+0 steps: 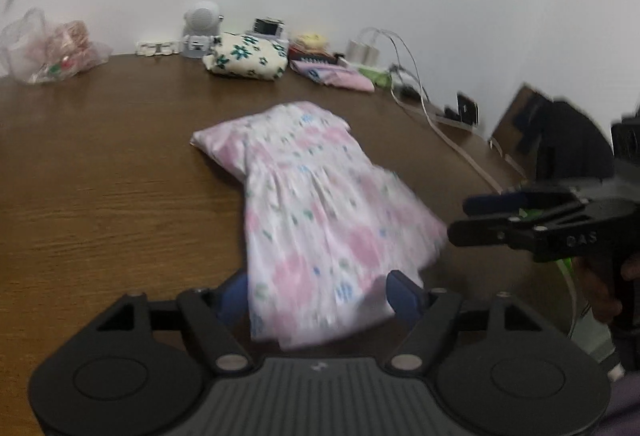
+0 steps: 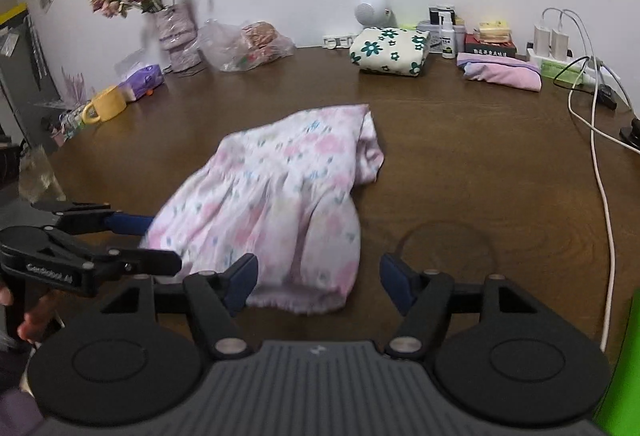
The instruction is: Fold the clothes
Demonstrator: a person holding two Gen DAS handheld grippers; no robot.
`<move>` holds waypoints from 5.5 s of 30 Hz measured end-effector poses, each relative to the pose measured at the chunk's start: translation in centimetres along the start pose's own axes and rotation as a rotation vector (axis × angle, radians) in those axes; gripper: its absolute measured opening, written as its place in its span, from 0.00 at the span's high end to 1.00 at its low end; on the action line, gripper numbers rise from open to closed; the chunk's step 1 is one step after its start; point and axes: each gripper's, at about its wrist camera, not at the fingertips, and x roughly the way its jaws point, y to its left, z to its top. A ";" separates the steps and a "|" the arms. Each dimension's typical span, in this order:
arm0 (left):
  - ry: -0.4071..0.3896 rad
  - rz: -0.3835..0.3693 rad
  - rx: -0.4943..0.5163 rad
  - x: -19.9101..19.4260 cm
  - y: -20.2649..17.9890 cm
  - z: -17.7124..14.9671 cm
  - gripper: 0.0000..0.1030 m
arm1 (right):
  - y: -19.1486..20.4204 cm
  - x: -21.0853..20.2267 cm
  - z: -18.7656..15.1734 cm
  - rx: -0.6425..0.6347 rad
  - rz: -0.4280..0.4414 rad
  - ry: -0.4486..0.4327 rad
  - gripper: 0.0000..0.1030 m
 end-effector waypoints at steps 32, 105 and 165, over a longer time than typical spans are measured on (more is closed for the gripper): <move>-0.944 0.206 0.264 -27.6 -8.5 19.4 1.00 | 11.8 -28.4 18.5 -0.584 -0.059 -0.668 0.98; 0.098 0.215 0.062 5.2 -0.7 3.1 0.74 | -4.2 0.3 0.4 0.444 -0.295 -0.135 0.87; 0.050 0.218 0.069 2.0 -4.7 -0.6 0.98 | -1.4 2.4 2.7 0.275 -0.142 -0.050 0.96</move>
